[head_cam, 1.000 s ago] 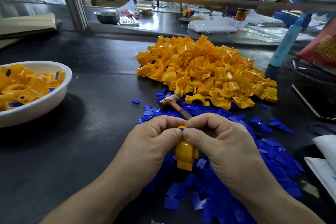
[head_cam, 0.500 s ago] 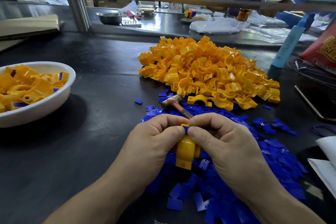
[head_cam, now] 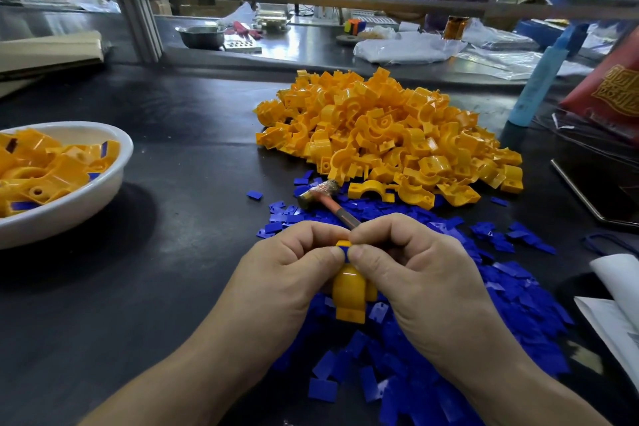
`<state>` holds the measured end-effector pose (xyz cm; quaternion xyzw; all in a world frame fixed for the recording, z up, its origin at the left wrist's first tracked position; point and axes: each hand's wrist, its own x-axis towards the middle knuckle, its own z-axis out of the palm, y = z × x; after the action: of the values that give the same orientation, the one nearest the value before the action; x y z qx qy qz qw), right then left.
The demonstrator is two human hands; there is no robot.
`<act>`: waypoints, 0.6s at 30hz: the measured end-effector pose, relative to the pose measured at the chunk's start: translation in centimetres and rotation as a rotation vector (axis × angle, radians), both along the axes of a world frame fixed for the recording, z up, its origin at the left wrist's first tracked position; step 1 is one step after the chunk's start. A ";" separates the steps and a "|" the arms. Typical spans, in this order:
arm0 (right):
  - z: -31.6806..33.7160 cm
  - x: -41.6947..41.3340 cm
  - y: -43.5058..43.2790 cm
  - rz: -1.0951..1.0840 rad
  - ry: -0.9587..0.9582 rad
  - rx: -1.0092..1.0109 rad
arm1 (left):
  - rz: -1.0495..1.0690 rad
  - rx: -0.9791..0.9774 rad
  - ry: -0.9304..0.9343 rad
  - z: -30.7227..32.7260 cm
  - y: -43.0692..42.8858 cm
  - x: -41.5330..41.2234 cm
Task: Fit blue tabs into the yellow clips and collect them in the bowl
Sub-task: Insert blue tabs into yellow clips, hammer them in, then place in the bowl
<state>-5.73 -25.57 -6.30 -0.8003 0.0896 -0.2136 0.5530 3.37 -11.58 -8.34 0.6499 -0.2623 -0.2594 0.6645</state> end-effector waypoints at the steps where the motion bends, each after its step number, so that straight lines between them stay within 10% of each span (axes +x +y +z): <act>1: 0.0 0.0 0.0 0.005 -0.003 0.003 | 0.011 0.005 -0.007 0.0 0.0 -0.1; 6: 0.0 0.1 0.2 -0.003 -0.010 -0.073 | 0.062 0.060 -0.027 0.8 0.0 0.0; 11: 0.1 0.1 -1.5 -0.215 0.018 -0.765 | 0.338 0.132 0.022 2.1 2.0 3.5; 18: -1.1 0.2 -2.5 -0.217 0.439 -1.042 | 0.485 0.697 -0.333 0.7 4.2 7.3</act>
<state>-5.48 -28.06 -7.39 -0.9790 0.1667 -0.1139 0.0291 10.70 -7.40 -7.60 0.9102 -0.1026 -0.0611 0.3966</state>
